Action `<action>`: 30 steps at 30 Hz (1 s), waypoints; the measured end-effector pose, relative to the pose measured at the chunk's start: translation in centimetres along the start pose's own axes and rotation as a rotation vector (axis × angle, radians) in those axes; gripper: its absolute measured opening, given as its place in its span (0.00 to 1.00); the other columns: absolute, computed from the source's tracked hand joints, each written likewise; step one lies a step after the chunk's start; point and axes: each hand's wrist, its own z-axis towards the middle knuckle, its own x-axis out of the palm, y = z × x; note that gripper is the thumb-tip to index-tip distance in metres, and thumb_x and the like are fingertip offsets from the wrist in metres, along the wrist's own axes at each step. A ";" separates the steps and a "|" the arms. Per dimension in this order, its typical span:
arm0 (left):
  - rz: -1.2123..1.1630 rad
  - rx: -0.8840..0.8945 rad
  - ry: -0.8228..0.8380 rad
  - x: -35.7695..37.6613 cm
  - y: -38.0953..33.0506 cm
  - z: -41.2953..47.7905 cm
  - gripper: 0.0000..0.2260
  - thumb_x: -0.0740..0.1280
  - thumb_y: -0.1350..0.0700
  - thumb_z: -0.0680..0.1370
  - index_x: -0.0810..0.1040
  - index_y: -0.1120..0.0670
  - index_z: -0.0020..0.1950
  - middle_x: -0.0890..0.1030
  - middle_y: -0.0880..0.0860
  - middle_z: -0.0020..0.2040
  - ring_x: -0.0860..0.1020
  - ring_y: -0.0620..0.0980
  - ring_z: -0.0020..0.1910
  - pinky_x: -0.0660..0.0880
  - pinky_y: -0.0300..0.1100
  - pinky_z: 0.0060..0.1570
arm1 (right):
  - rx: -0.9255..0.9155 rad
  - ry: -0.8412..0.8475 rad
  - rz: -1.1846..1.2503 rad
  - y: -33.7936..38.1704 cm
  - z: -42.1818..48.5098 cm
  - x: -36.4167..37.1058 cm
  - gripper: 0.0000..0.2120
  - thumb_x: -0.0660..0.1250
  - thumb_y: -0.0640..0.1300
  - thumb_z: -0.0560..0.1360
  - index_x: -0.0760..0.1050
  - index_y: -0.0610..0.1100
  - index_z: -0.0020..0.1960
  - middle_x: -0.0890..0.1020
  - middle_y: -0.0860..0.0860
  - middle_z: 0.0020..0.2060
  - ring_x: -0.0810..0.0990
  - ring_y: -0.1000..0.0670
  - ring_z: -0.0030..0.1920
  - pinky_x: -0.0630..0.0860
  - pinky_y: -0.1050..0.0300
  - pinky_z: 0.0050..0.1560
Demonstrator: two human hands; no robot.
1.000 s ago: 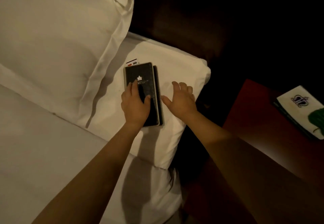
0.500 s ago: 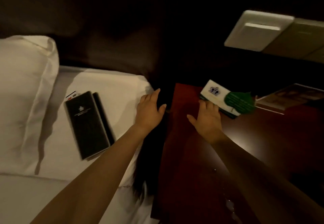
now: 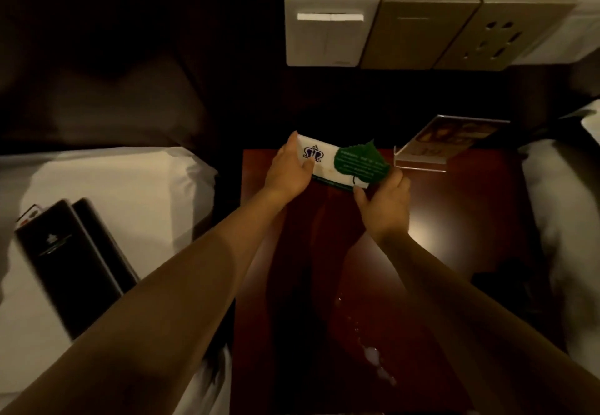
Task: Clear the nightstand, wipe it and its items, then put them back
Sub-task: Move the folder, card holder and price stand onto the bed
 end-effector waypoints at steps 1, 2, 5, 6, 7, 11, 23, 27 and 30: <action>-0.010 -0.022 -0.005 0.3 -0.2 0.1 0.28 0.60 0.58 0.80 0.53 0.56 0.77 0.68 0.59 0.72 0.69 0.58 0.69 0.70 0.52 0.66 | -0.011 0.022 0.063 -0.2 0.2 0.3 0.32 0.69 0.46 0.73 0.58 0.37 0.70 0.68 0.40 0.65 0.69 0.41 0.66 0.72 0.45 0.65; -0.026 -0.038 -0.013 0.5 -0.3 0.1 0.27 0.60 0.58 0.80 0.53 0.56 0.77 0.69 0.59 0.71 0.70 0.58 0.69 0.71 0.52 0.65 | -0.021 0.042 0.135 -0.2 0.5 0.4 0.34 0.69 0.45 0.73 0.56 0.38 0.72 0.67 0.40 0.66 0.69 0.42 0.67 0.71 0.44 0.66; -0.098 -0.051 -0.039 0.9 0.0 -0.2 0.26 0.59 0.62 0.80 0.55 0.56 0.76 0.69 0.60 0.70 0.71 0.57 0.68 0.72 0.51 0.64 | 0.002 0.077 0.414 -0.2 1.2 0.8 0.33 0.70 0.39 0.72 0.58 0.39 0.72 0.70 0.41 0.66 0.72 0.44 0.66 0.73 0.44 0.65; -0.117 -0.054 -0.051 1.0 0.1 -0.4 0.25 0.59 0.62 0.80 0.56 0.56 0.76 0.69 0.60 0.70 0.71 0.57 0.67 0.73 0.50 0.64 | 0.039 0.081 0.499 -0.2 1.5 0.9 0.31 0.70 0.37 0.72 0.60 0.40 0.71 0.72 0.42 0.65 0.74 0.45 0.64 0.74 0.45 0.64; -0.139 -0.062 -0.068 1.1 0.3 -0.5 0.25 0.58 0.63 0.80 0.56 0.56 0.76 0.69 0.60 0.70 0.72 0.56 0.67 0.73 0.48 0.63 | 0.078 0.083 0.567 -0.2 1.7 0.9 0.30 0.70 0.37 0.72 0.62 0.41 0.70 0.74 0.43 0.63 0.76 0.45 0.62 0.76 0.48 0.62; -0.244 -0.112 -0.160 1.2 1.1 -2.0 0.26 0.59 0.64 0.78 0.59 0.55 0.75 0.70 0.60 0.67 0.73 0.56 0.64 0.75 0.50 0.62 | 0.109 0.127 0.639 0.3 1.9 1.4 0.26 0.69 0.36 0.72 0.65 0.39 0.68 0.74 0.43 0.58 0.79 0.45 0.53 0.77 0.53 0.56; -0.393 -0.360 -0.618 -5.3 8.0 -11.2 0.27 0.58 0.65 0.77 0.56 0.56 0.76 0.68 0.59 0.65 0.70 0.52 0.62 0.69 0.34 0.61 | -0.156 0.379 0.440 9.3 -5.1 6.8 0.34 0.67 0.37 0.74 0.56 0.41 0.75 0.65 0.40 0.65 0.75 0.42 0.59 0.72 0.56 0.59; -0.346 -0.438 -0.781 -8.6 11.6 -15.4 0.26 0.60 0.61 0.78 0.58 0.58 0.76 0.68 0.62 0.66 0.67 0.59 0.67 0.66 0.52 0.69 | -0.271 0.509 0.408 13.1 -9.4 9.7 0.34 0.67 0.36 0.74 0.55 0.42 0.75 0.65 0.40 0.65 0.76 0.47 0.55 0.71 0.64 0.58; -0.322 -0.537 -0.918 -10.6 14.8 -19.0 0.24 0.61 0.60 0.79 0.60 0.60 0.75 0.70 0.64 0.64 0.68 0.61 0.65 0.66 0.53 0.67 | -0.363 0.649 0.350 15.8 -13.3 12.1 0.34 0.66 0.36 0.75 0.53 0.43 0.76 0.63 0.40 0.66 0.75 0.49 0.54 0.70 0.66 0.59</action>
